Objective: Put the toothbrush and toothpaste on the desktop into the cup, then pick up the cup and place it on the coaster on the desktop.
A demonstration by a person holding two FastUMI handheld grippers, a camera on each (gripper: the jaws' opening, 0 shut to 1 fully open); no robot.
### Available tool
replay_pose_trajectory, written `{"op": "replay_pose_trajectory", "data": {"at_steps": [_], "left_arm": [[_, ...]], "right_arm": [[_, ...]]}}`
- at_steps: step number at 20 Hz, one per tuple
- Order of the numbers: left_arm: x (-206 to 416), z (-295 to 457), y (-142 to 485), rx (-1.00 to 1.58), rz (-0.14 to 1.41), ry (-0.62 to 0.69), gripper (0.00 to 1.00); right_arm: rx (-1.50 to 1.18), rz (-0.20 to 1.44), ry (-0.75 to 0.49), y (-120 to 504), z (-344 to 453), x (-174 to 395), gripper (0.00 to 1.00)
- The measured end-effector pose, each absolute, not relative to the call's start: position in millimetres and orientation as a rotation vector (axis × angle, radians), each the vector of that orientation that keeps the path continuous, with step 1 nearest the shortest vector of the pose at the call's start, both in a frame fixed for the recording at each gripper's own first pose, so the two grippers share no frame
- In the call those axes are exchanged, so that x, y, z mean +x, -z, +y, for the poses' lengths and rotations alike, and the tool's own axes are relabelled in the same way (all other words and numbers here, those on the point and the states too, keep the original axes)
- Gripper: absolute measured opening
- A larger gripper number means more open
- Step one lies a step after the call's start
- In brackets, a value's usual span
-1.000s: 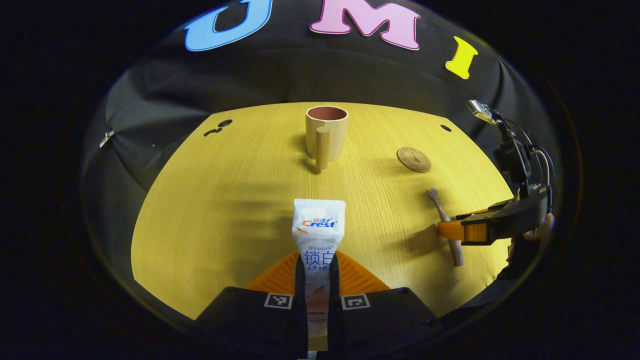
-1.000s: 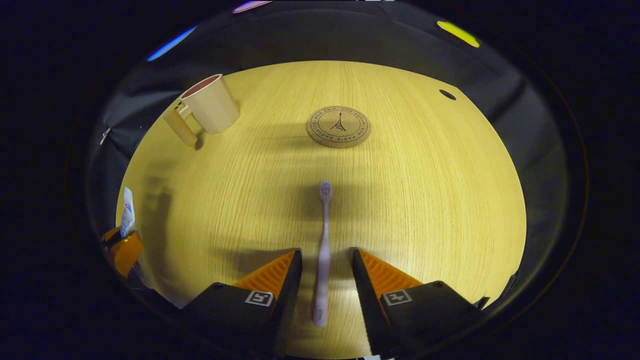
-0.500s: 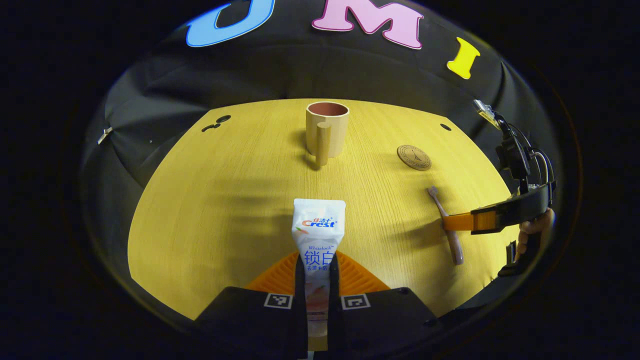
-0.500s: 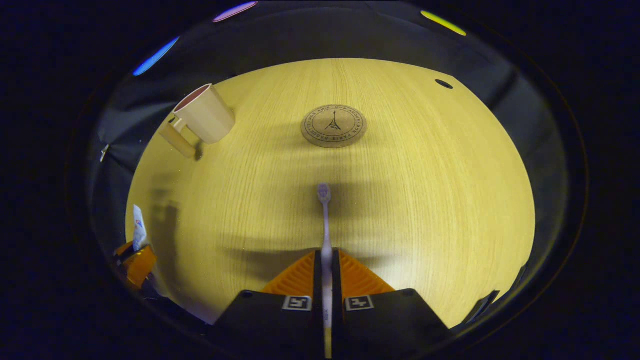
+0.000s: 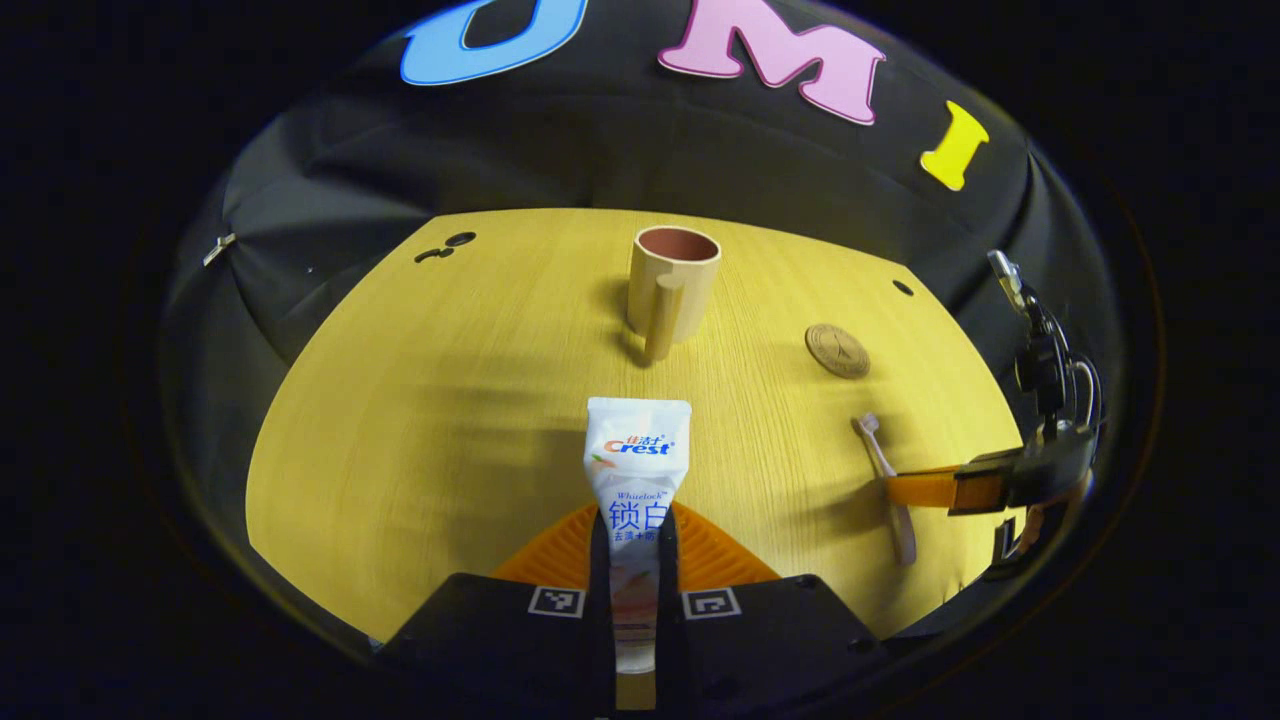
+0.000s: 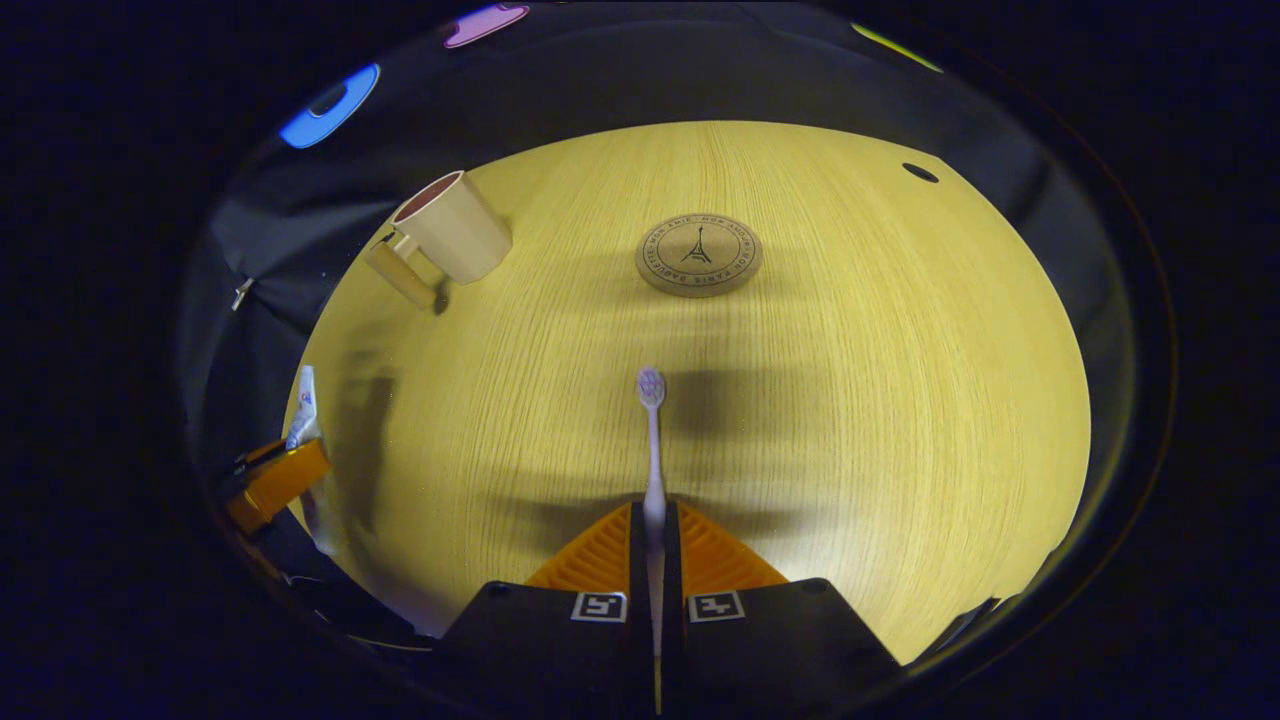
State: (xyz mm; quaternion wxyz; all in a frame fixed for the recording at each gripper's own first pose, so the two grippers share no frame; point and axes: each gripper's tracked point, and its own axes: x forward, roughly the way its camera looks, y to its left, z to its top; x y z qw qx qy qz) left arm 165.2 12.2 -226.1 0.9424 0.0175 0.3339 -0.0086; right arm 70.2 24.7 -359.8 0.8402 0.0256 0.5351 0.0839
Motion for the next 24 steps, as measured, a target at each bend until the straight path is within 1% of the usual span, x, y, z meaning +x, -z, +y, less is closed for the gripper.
{"op": "replay_pose_trajectory", "data": {"at_steps": [1, 2, 3, 7, 13, 14, 15, 21, 22, 23, 24], "left_arm": [[166.9, 11.9, 218.0, 0.020, 0.666, 0.015, 0.21], [170.0, 10.9, 207.9, 0.004, 0.646, 0.013, 0.26], [174.8, 10.5, 196.9, -0.013, 0.624, 0.012, 0.21], [200.2, 2.0, 144.6, -0.054, 0.516, 0.019, 0.20], [252.8, -16.8, 65.4, -0.070, 0.329, 0.036, 0.20], [262.9, -20.4, 55.8, -0.064, 0.305, 0.037, 0.25], [270.9, -23.6, 48.2, -0.058, 0.284, 0.039, 0.20], [341.0, -37.8, 34.2, -0.067, 0.171, 0.078, 0.20], [353.4, -38.3, 35.0, -0.075, 0.156, 0.087, 0.25], [365.5, -38.6, 37.9, -0.081, 0.144, 0.099, 0.20], [376.1, -38.6, 41.5, -0.084, 0.137, 0.111, 0.20]], "right_arm": [[0.056, 1.124, -0.184, 356.5, 23.6, 70.2, 0.08], [0.057, 1.114, -0.188, 353.2, 21.3, 71.8, 0.07], [0.061, 1.102, -0.195, 348.7, 19.9, 74.1, 0.08], [0.056, 1.051, -0.226, 325.8, 11.4, 81.0, 0.08], [-0.005, 0.957, -0.313, 287.7, 0.2, 100.6, 0.07], [-0.007, 0.945, -0.322, 281.9, -1.7, 103.4, 0.07], [-0.004, 0.933, -0.331, 276.9, -2.5, 106.4, 0.07], [0.011, 0.902, -0.340, 262.8, -13.1, 110.7, 0.07], [0.003, 0.902, -0.334, 263.8, -16.3, 110.9, 0.07], [-0.003, 0.897, -0.331, 263.7, -18.1, 112.7, 0.07], [-0.006, 0.895, -0.327, 264.8, -18.9, 113.4, 0.07]]}}
